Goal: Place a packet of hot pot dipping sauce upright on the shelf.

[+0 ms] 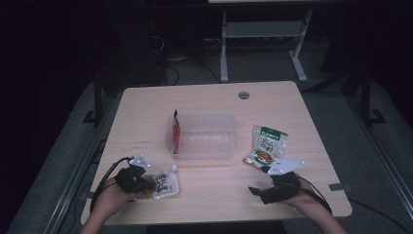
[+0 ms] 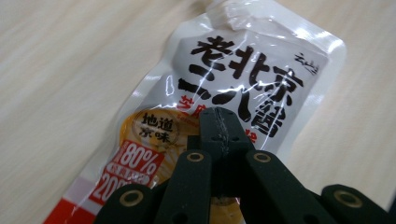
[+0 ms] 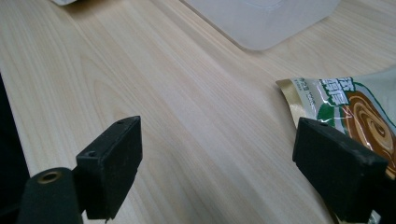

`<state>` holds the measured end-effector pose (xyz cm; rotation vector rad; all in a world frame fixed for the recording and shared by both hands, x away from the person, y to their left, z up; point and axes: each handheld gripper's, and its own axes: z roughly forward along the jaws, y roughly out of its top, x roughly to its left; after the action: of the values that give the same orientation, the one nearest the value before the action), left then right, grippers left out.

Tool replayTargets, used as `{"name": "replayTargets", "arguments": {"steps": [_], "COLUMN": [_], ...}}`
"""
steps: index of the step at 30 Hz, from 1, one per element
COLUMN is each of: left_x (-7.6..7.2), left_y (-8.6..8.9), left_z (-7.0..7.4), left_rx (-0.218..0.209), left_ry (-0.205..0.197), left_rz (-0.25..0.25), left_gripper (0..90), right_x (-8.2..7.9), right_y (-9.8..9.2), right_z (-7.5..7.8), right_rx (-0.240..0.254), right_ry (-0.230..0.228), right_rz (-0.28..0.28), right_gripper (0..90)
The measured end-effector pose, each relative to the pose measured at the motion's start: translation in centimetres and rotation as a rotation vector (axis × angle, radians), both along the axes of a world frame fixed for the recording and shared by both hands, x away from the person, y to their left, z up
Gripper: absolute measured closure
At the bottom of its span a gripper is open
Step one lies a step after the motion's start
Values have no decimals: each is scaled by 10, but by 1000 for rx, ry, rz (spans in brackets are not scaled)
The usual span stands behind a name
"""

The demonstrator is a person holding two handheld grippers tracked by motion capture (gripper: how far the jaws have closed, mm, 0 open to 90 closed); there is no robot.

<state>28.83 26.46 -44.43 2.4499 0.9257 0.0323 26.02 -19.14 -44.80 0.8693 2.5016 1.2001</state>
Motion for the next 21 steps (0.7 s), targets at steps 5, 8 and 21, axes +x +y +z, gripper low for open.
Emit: {"name": "replayTargets", "arguments": {"steps": [5, 8, 21], "left_x": [-1, -3, -5], "left_y": [-16, -27, -65], "left_z": [0, 0, -1], "left_rx": [-12, -12, -33], "left_ry": [13, 14, 20], "left_rz": [-49, -77, -91], "left_gripper": [900, 900, 900], "right_x": [0, -1, 1], "right_y": [-1, -1, -1], "right_z": [0, 0, 0], "right_rx": [2, 3, 1], "right_ry": [6, 9, 10], "right_rz": [-6, -9, -8], "right_gripper": [153, 153, 153]}}
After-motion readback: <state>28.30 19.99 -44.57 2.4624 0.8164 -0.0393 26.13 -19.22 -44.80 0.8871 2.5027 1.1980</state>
